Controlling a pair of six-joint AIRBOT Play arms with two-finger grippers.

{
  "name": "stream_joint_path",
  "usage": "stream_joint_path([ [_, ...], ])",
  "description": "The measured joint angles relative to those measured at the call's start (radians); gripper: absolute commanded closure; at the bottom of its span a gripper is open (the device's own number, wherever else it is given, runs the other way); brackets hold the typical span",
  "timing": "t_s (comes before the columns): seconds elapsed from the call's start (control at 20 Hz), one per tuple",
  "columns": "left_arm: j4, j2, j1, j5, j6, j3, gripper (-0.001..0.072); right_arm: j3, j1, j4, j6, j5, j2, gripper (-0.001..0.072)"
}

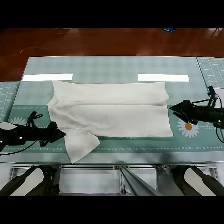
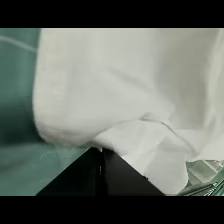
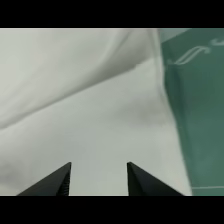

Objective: Fold the shirts.

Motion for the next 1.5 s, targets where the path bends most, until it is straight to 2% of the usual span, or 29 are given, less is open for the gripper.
stream_joint_path([
  [0.2,-0.029,0.001,-0.062,0.035,0.017,0.006,0.0683,-0.045,-0.100,-0.208,0.087,0.117,0.001,0.0301],
  [0.35,-0.037,0.001,-0.076,0.042,0.021,0.009,0.0683,-0.111,-0.126,-0.262,0.095,0.175,0.001,0.0301],
  [0.65,-0.047,0.001,-0.085,0.044,0.024,0.010,0.0683,-0.172,-0.138,-0.269,0.098,0.161,0.001,0.0301],
  [0.9,-0.050,0.001,-0.085,0.043,0.024,0.010,0.0683,-0.180,-0.061,-0.191,0.097,0.120,-0.059,0.0308],
  [0.95,-0.051,0.001,-0.085,0.043,0.024,0.010,0.0683,-0.180,-0.037,-0.158,0.090,0.098,-0.081,0.0397],
  [1.05,-0.053,0.001,-0.086,0.040,0.023,0.014,0.0683,-0.180,0.002,-0.084,0.054,0.022,-0.122,0.0697],
  [1.15,-0.042,0.001,-0.083,0.028,0.027,0.039,0.0683,-0.164,0.025,-0.021,-0.010,-0.014,-0.148,0.0691],
  [1.3,-0.053,0.001,-0.058,-0.065,0.058,0.137,0.0683,-0.102,0.039,0.044,-0.084,0.040,-0.166,0.0692],
  [1.5,-0.062,-0.013,-0.048,-0.119,0.069,0.307,0.0683,0.016,0.045,0.070,-0.121,0.100,-0.174,0.0692],
])
